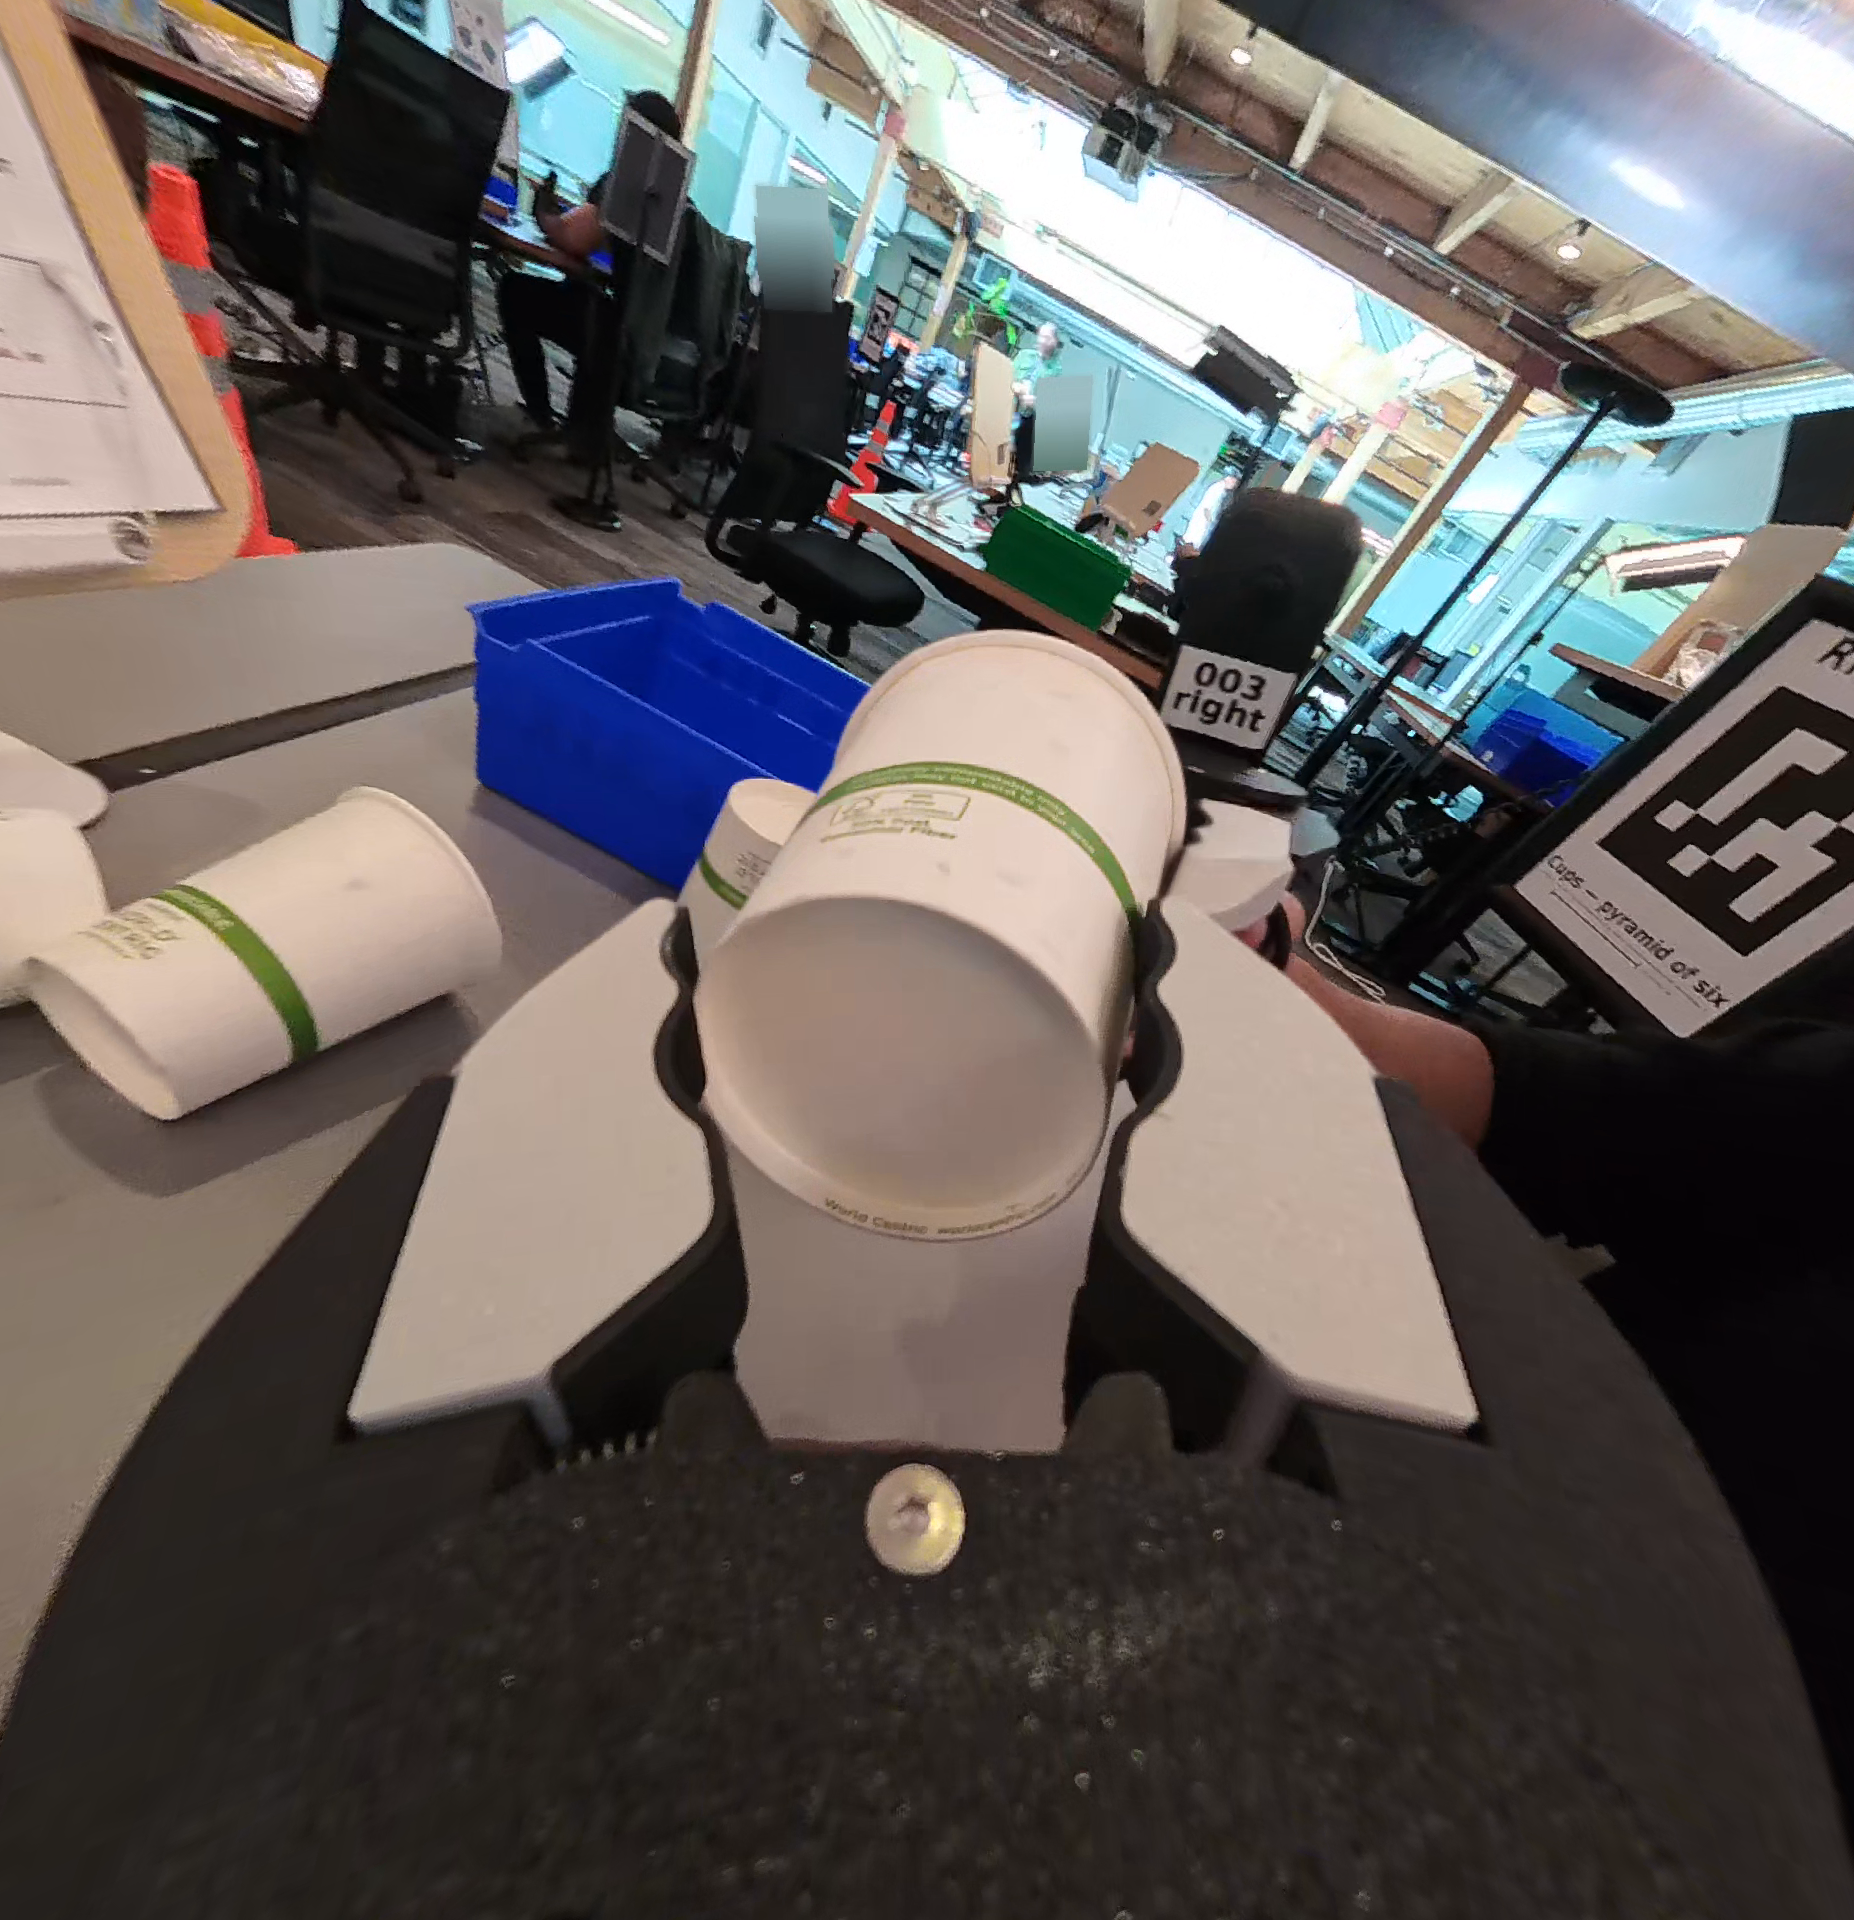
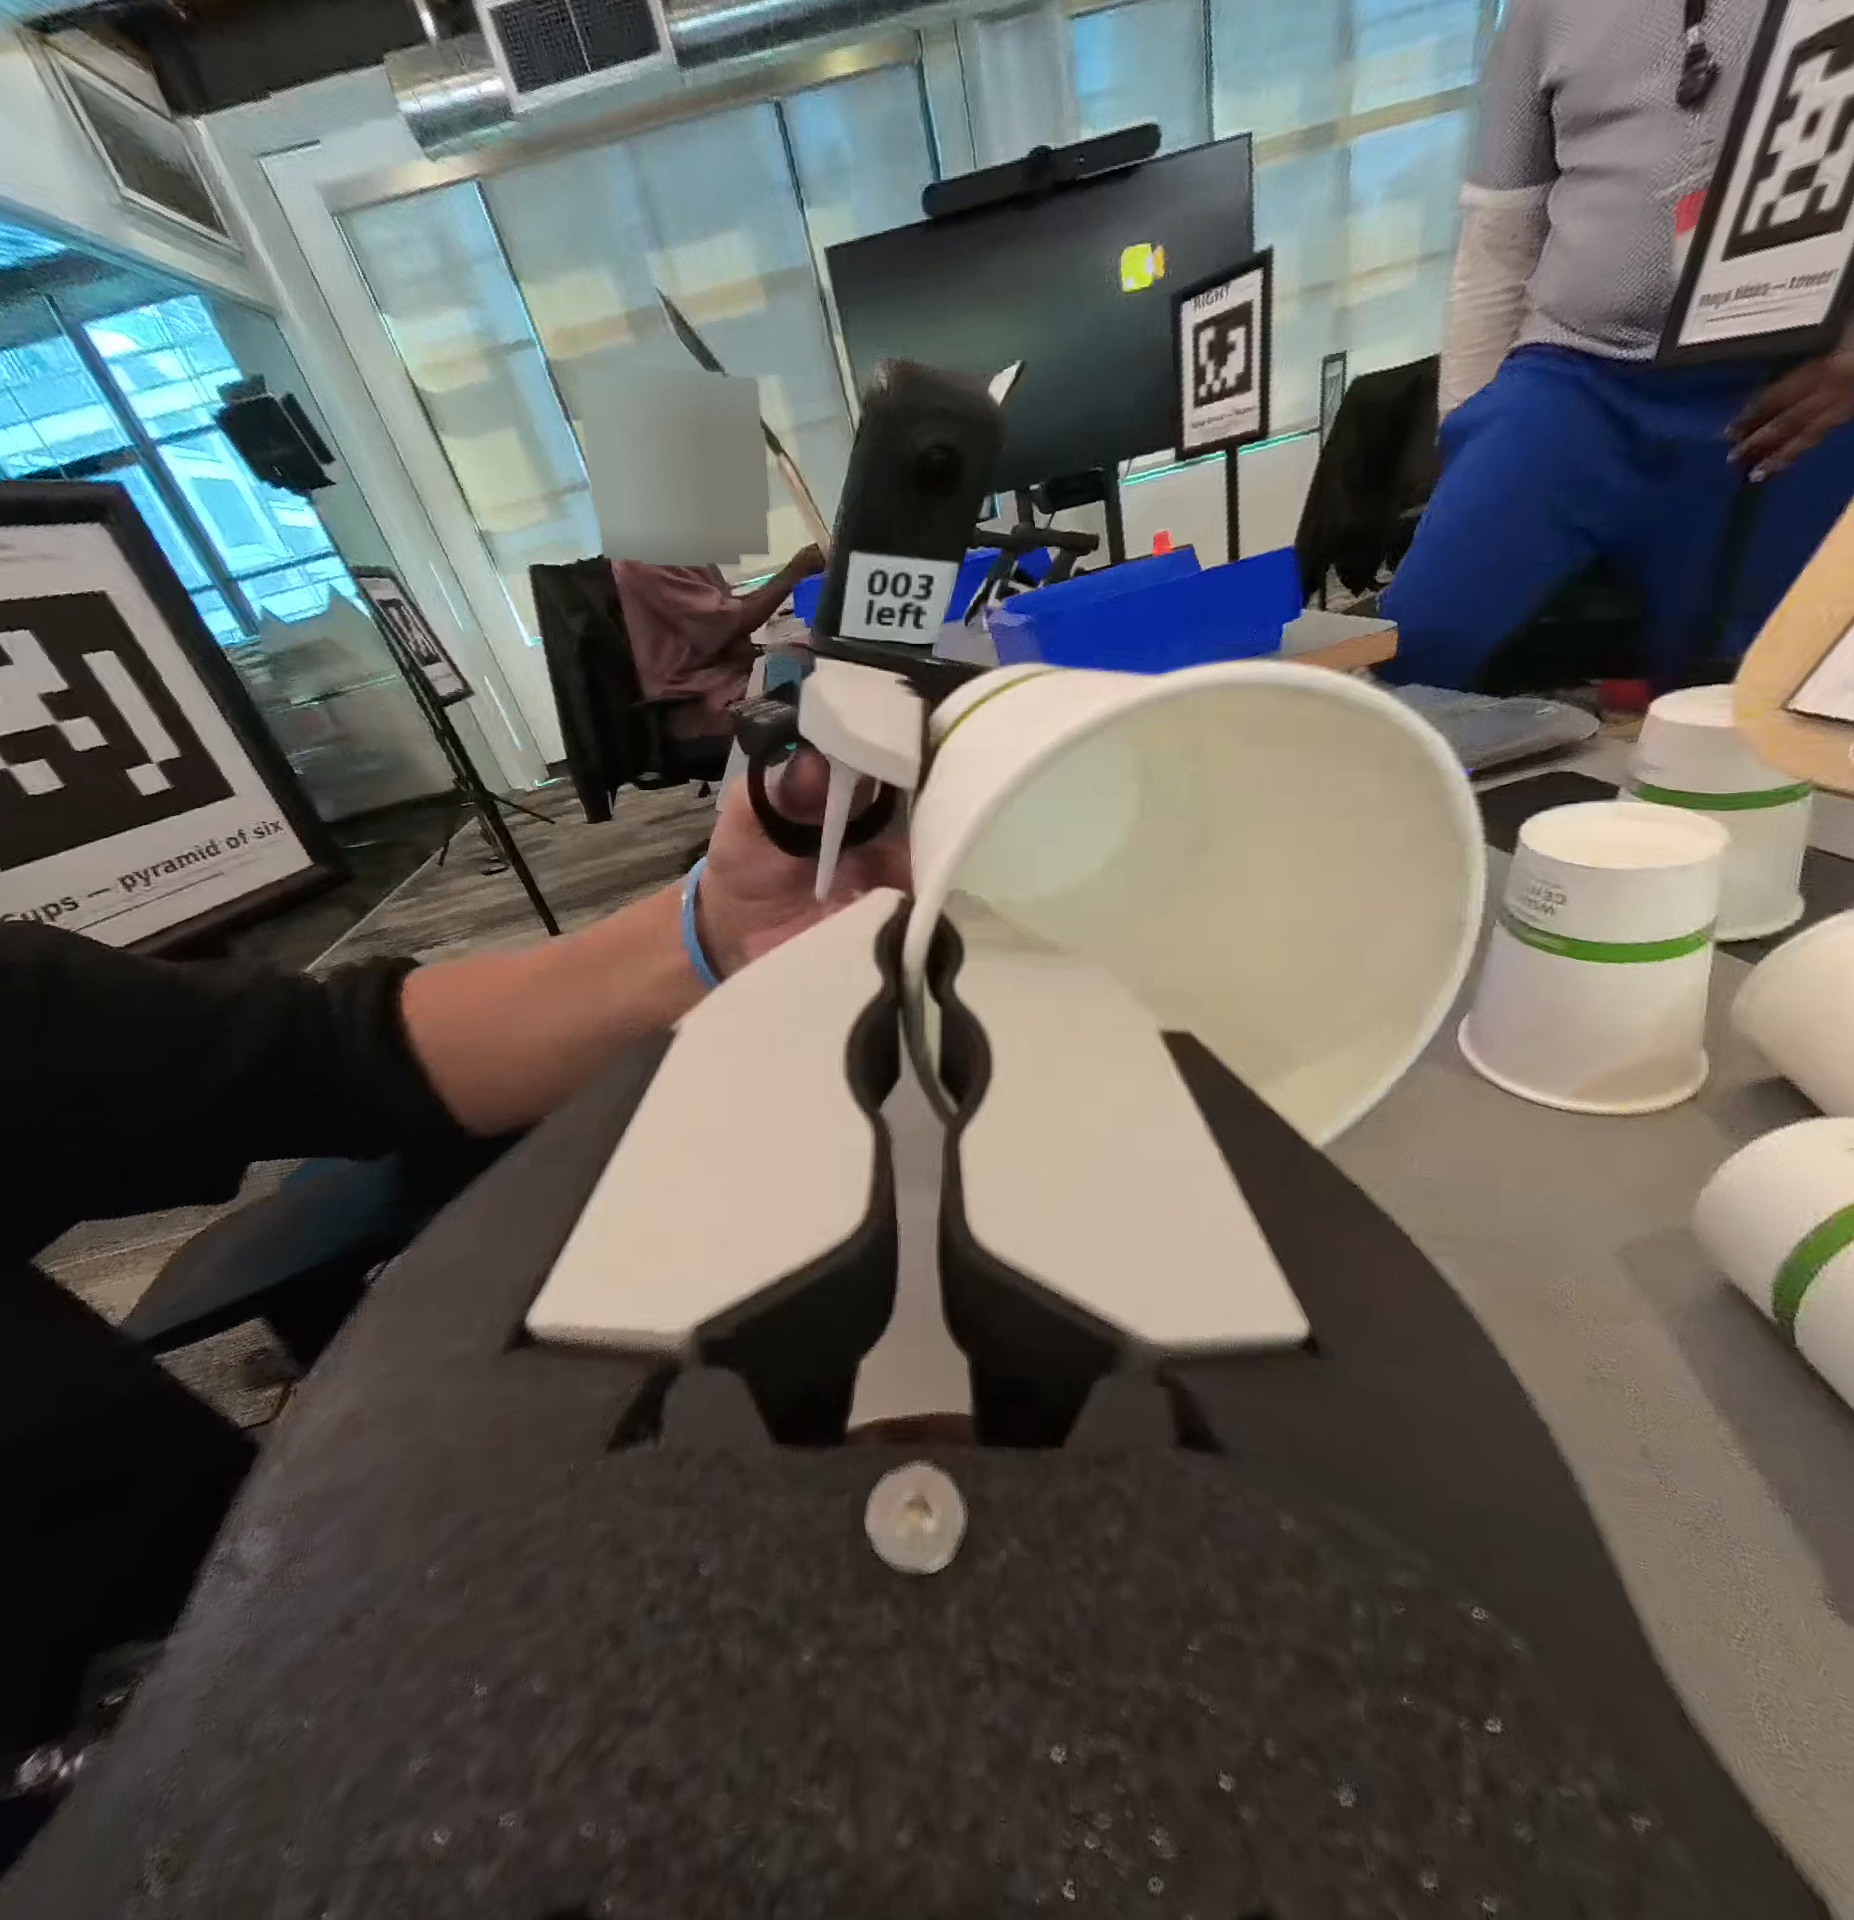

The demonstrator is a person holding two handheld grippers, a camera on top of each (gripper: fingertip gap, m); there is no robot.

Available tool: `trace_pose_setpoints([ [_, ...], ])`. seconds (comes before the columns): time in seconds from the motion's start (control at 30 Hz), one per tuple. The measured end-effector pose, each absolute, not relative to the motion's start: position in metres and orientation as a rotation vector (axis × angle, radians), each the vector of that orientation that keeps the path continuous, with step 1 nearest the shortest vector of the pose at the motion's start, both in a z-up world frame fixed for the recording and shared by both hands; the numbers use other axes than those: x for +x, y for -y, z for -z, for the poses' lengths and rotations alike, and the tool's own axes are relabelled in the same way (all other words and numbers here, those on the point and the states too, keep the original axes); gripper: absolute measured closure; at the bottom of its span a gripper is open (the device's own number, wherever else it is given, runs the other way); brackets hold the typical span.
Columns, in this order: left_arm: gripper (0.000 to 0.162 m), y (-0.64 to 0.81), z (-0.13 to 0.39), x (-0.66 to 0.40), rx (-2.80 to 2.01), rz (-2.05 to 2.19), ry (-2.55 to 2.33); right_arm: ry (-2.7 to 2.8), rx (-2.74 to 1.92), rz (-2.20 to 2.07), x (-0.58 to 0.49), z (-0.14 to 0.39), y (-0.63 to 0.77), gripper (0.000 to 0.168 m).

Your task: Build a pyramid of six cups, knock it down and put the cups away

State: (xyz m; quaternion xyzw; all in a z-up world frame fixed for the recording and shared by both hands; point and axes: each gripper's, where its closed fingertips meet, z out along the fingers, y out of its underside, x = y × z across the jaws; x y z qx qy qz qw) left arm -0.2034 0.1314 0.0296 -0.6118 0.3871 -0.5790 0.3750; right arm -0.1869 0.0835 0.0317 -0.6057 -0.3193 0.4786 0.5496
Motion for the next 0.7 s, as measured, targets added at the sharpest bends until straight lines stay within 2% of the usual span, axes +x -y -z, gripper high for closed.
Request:
trace_pose_setpoints([
  [0.1,0.082,-0.126,-0.024,-0.202,-1.583,1.487,-0.970,0.748,-1.447,-1.155,-0.182,-0.028,-0.078,0.168],
  [0.17,0.072,-0.127,-0.018,-0.207,-1.599,1.441,-0.899,0.730,-1.455,-1.087,-0.170,-0.032,-0.081,0.168],
  [0.23,0.070,-0.124,-0.006,-0.216,-1.625,1.386,-0.829,0.746,-1.474,-0.972,-0.146,-0.046,-0.085,0.168],
  [0.37,0.071,-0.110,0.035,-0.236,-1.732,1.184,-0.752,0.751,-1.589,-0.376,-0.041,-0.101,-0.120,0.168],
  [0.43,0.076,-0.099,0.052,-0.242,-1.765,1.136,-0.743,0.784,-1.773,-0.038,0.024,-0.108,-0.145,0.168],
  [0.53,0.078,-0.087,0.069,-0.243,-1.797,1.094,-0.804,0.921,-2.130,0.218,0.096,-0.073,-0.174,0.168],
  [0.7,0.079,-0.085,0.079,-0.236,-1.823,1.077,-0.861,1.149,-2.600,0.190,0.144,0.042,-0.202,0.168],
])
